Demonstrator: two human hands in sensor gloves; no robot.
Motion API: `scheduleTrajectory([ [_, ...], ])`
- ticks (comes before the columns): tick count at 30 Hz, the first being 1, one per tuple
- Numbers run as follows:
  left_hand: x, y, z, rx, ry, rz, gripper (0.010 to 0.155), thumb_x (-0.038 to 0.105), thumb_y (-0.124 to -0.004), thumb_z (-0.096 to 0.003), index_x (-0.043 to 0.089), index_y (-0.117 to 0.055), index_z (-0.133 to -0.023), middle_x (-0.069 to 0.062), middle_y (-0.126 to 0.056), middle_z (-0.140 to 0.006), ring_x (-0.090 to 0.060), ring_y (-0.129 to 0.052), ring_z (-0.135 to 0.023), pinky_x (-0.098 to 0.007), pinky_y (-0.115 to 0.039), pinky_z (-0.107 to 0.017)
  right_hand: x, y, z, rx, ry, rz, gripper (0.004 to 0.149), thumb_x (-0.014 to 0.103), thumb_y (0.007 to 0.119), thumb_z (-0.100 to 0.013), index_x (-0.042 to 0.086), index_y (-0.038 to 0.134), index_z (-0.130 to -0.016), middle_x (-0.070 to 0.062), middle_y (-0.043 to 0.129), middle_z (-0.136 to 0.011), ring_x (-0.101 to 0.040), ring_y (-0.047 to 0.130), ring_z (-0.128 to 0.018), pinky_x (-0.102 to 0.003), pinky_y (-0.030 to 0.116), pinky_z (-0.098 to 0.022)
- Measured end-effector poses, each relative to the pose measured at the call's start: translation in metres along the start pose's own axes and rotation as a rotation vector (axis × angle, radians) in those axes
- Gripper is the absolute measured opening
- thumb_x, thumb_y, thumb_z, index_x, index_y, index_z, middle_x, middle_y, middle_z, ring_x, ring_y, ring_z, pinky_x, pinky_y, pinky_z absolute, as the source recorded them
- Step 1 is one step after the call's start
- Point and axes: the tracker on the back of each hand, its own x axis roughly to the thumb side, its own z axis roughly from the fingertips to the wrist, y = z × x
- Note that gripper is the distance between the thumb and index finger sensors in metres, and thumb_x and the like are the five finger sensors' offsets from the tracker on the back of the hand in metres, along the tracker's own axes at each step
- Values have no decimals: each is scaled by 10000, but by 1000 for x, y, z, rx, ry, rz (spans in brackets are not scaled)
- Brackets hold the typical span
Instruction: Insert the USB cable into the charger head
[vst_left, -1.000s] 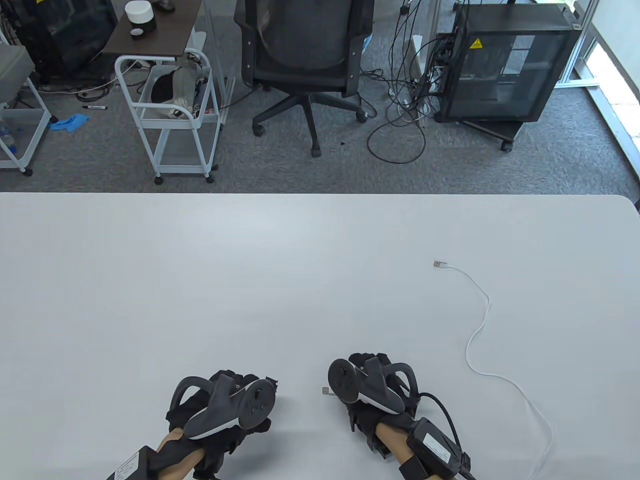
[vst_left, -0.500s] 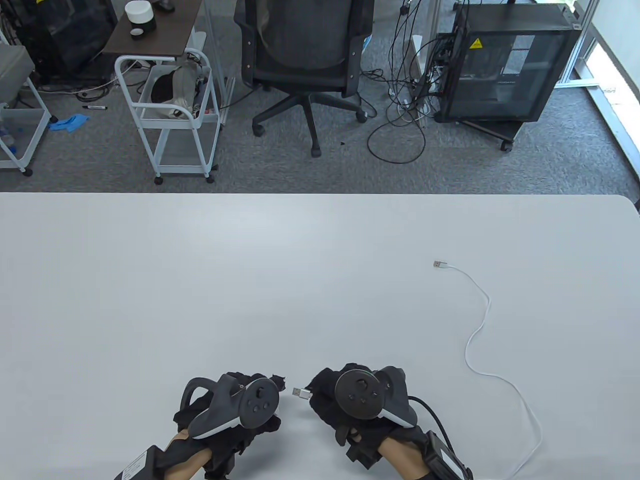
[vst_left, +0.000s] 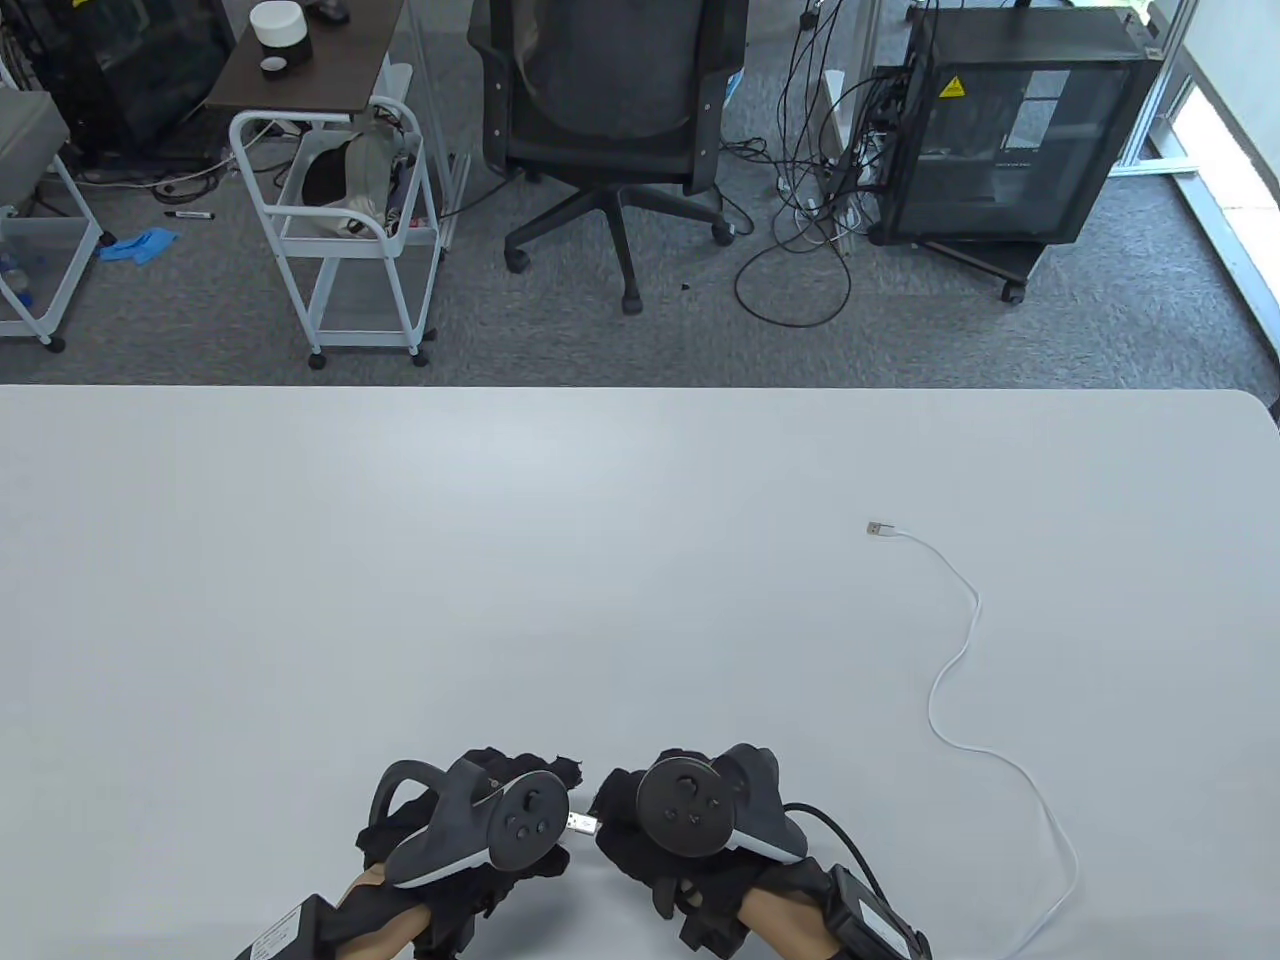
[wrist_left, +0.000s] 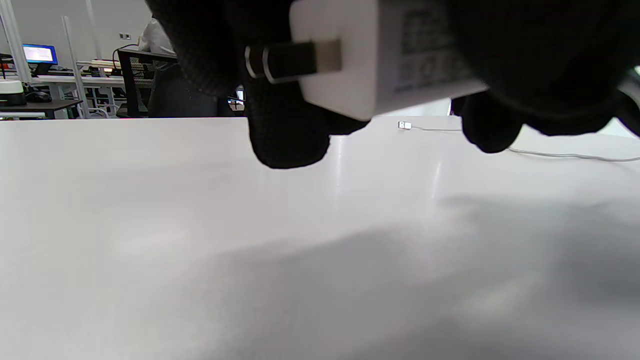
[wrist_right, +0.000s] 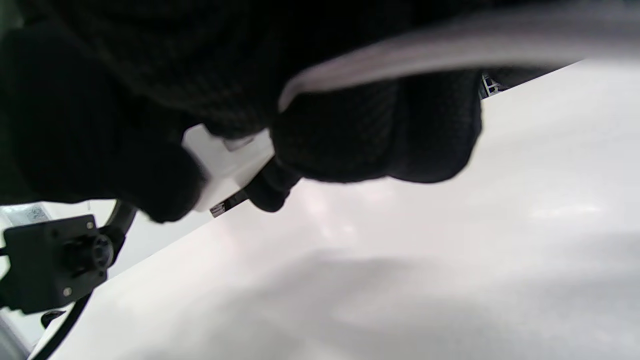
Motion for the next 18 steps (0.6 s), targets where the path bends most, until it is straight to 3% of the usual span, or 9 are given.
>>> scheduleTrajectory([
  [9,9,-6,2,-24,-70,16,758,547,-852,-99,270,-773,-800,90,-1020,-704,-111,-1141,-553,-380,-852,-655,5,5,4,-39,-48,28,395,402,839,-311,161,890,-620,-11,1069,-380,-253,1041,-565,-539,697,-619],
  [18,12,-6,0,-45,-28,8,753,551,-834,-111,251,-779,-800,79,-1028,-691,-116,-1146,-532,-383,-855,-650,7,9,3,-21,-30,50,387,383,813,-327,160,868,-639,-18,1056,-408,-270,1025,-585,-553,681,-618],
])
